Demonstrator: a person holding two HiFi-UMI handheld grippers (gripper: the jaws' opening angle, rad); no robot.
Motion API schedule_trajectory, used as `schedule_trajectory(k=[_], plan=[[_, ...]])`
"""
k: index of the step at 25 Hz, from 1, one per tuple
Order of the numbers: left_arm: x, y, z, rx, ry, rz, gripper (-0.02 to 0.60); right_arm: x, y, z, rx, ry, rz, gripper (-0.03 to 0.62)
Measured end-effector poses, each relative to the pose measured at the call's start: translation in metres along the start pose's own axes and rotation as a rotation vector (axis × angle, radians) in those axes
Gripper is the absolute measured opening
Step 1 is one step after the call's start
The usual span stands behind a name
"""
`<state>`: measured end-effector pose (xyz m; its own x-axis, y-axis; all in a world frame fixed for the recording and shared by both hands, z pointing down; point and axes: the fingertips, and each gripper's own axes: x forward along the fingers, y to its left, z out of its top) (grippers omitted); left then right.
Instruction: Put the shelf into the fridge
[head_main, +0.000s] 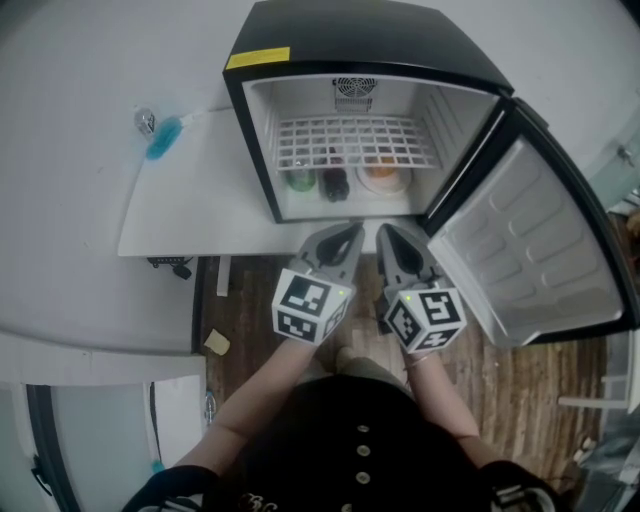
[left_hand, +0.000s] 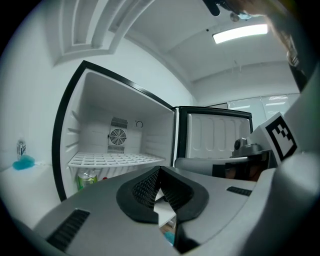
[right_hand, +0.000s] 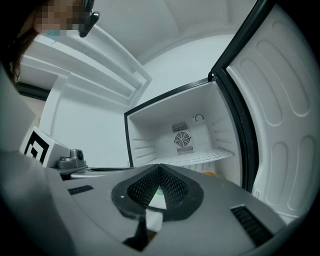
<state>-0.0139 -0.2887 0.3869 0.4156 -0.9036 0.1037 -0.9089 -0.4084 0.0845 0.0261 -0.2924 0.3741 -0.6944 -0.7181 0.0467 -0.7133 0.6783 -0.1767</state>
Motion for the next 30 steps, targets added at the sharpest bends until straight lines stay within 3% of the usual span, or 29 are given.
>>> schedule_trajectory(k=[7,21,30], plan=[[0.002,-0.003,-0.002,0.064,0.017,-0.016,0.006,-0.001,-0.005,-0.005,-0.021,0.009,-0.027,0.011],[0.005,0.001,-0.005,0.055,0.024,-0.026,0.006,0.003,-0.013,-0.011,-0.034,0.033,-0.033,0.011],[0.005,0.005,-0.012,-0.002,0.022,-0.023,0.006,0.007,-0.013,-0.01,-0.027,0.02,-0.031,0.009]])
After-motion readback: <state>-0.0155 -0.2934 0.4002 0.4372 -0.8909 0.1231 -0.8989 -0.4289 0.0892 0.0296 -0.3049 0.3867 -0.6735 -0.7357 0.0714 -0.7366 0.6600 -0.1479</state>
